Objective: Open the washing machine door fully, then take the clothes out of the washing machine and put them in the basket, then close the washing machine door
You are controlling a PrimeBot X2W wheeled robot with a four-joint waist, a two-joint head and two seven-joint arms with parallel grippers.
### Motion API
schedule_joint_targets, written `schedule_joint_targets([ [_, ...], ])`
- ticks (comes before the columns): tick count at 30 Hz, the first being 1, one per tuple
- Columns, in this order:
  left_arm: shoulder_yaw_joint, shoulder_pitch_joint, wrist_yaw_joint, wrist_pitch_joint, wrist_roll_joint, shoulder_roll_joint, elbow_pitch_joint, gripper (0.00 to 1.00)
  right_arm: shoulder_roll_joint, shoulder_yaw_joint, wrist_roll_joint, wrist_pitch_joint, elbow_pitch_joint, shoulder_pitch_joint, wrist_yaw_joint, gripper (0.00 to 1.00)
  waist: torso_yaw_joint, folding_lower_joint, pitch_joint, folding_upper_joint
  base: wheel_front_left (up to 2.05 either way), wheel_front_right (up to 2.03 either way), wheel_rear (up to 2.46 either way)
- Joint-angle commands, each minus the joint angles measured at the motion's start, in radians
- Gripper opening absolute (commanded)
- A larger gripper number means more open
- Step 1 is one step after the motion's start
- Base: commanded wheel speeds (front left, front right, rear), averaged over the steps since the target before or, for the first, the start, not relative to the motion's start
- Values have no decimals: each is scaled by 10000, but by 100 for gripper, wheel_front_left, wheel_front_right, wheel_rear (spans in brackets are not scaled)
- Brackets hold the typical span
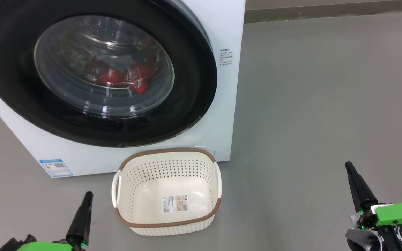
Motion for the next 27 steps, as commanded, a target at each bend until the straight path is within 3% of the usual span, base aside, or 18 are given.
schedule_joint_targets([
  [1,346,-393,-69,29,-76,102,-213,0,-87,191,2,55,-252,-418,6,0,0,0,0,-1,0,0,0],
  [27,346,-393,-69,29,-76,102,-213,0,-87,191,2,55,-252,-418,6,0,0,0,0,-1,0,0,0],
])
